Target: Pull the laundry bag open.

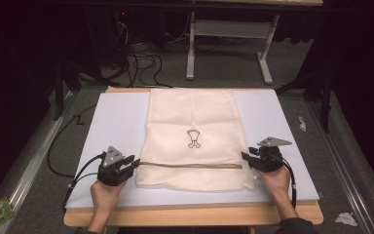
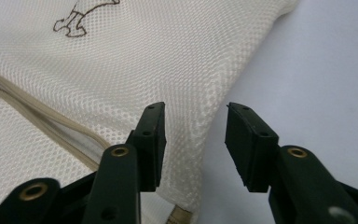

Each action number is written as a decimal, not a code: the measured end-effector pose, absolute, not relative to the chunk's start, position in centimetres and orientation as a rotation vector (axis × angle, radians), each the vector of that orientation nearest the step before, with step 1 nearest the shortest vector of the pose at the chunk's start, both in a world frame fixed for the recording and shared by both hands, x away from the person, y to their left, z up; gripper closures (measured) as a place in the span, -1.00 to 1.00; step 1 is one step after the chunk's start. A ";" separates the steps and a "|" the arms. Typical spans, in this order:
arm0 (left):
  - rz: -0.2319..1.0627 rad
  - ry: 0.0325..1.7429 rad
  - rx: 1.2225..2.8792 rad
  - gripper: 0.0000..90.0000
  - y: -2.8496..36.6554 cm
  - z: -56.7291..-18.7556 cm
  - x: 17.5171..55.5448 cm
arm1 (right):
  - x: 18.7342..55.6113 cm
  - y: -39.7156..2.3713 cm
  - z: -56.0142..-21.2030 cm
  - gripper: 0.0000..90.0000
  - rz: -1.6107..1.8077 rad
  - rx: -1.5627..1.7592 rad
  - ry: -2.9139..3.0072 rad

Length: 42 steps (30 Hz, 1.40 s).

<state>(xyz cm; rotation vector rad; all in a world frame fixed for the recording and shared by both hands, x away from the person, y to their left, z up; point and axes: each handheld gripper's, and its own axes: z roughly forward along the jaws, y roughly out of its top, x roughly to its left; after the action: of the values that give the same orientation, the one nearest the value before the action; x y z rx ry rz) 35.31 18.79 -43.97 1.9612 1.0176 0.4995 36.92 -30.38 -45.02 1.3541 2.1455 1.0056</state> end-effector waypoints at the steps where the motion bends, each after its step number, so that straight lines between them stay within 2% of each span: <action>1: 0.513 1.018 1.962 0.47 19.0 -43.9 35.3 | 36.8 -30.6 -44.9 0.29 1.013 1.350 2.122; 12: 0.577 1.037 1.878 0.34 20.5 -42.7 35.3 | 35.6 -32.2 -43.1 0.36 1.108 1.314 1.984; 19: 0.608 1.059 1.818 0.21 21.4 -42.2 35.9 | 35.6 -34.3 -42.7 0.28 1.202 1.391 1.903; 29: 0.638 1.074 1.816 0.17 22.0 -42.2 36.5 | 35.4 -36.7 -43.1 0.19 1.243 1.462 1.809; 42: 0.639 1.082 1.779 0.16 22.8 -41.8 37.3 | 35.1 -38.6 -43.1 0.19 1.231 1.500 1.756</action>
<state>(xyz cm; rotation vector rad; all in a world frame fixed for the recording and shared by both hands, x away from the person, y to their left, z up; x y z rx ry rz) 37.33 22.75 -41.82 1.7789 1.0823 0.6393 35.15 -38.62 -43.14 1.4999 1.7563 1.2314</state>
